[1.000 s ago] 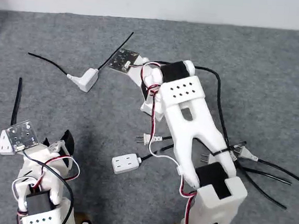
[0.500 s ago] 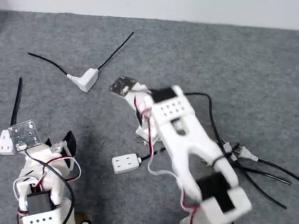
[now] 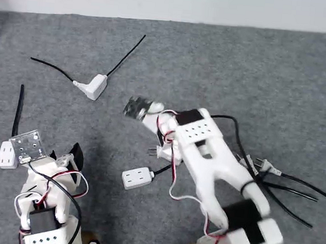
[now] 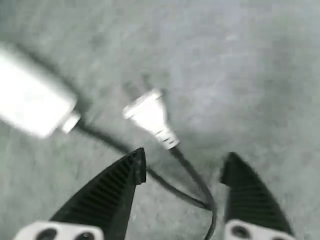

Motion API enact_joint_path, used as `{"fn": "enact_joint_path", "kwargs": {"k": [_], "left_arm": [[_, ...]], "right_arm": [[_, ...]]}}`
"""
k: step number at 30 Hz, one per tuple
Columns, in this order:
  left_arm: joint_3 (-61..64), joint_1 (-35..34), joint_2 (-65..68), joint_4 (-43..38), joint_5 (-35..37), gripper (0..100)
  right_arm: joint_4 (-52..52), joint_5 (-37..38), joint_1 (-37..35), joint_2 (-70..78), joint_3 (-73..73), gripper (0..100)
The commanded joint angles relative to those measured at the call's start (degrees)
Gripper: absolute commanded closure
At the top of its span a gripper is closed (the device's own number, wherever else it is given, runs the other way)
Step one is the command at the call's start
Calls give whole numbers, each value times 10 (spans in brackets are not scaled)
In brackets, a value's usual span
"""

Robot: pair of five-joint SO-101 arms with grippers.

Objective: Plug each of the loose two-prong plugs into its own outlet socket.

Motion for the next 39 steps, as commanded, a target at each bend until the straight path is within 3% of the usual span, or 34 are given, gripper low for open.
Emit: {"fn": "enact_joint_path", "kwargs": {"k": [1, 7, 18, 32, 39], "left_arm": [[-6, 4, -6, 4, -5, 784], [-6, 4, -6, 4, -5, 784], [-6, 4, -6, 4, -6, 784], [-6, 4, -6, 8, -6, 784], [-6, 4, -6, 9, -6, 784]], "right_arm": [[20, 75, -20, 35, -47, 702], [-30, 80, -46, 56, -47, 702], [-29, 188, -28, 58, -62, 703], [22, 193, -26, 186, -163, 708], [24, 190, -37, 194, -163, 903]]}}
